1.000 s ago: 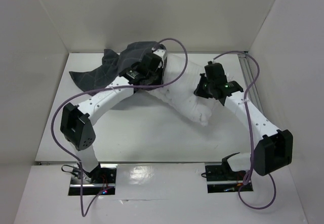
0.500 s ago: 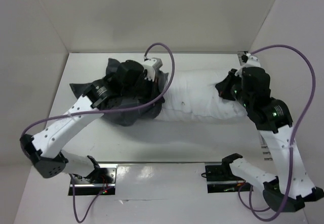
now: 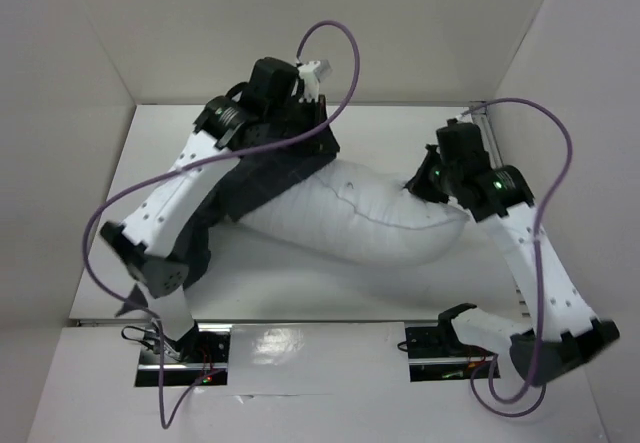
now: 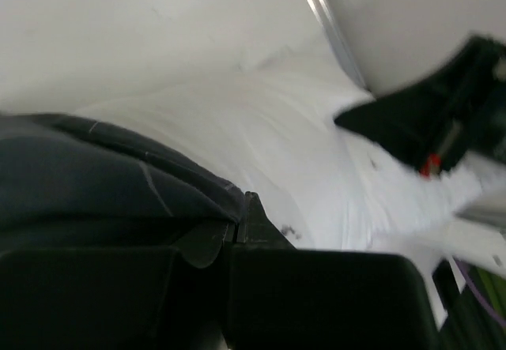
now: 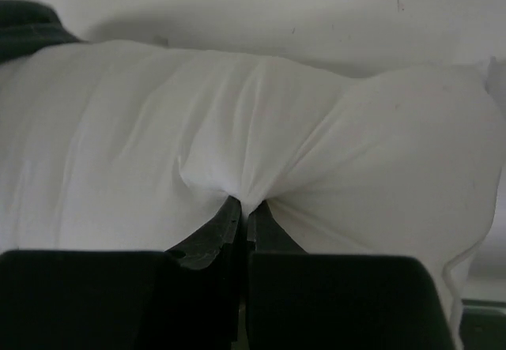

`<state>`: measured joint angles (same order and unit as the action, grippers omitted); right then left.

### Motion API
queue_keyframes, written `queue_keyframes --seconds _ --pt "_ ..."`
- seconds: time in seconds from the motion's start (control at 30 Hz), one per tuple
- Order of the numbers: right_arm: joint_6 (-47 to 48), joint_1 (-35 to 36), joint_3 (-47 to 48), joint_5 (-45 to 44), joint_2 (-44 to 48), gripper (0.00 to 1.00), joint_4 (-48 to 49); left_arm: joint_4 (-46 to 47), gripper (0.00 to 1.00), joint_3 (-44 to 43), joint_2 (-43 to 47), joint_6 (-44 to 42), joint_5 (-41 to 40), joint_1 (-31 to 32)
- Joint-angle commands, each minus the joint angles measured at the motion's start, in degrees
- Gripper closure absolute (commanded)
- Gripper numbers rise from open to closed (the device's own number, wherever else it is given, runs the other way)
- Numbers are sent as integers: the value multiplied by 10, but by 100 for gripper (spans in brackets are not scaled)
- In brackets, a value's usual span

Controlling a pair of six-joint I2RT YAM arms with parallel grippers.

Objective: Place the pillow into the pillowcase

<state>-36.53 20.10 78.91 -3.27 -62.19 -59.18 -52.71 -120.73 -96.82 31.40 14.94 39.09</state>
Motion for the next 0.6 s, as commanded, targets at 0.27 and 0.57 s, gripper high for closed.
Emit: queue_keyframes --seconds 0.27,0.57 --pt "-39 -117 156 100 -367 63 323 114 0 -188 -198 -77 -59 -123" --pt "26 -221 300 52 -383 3 297 184 0 -116 -69 -90 -140 -149"
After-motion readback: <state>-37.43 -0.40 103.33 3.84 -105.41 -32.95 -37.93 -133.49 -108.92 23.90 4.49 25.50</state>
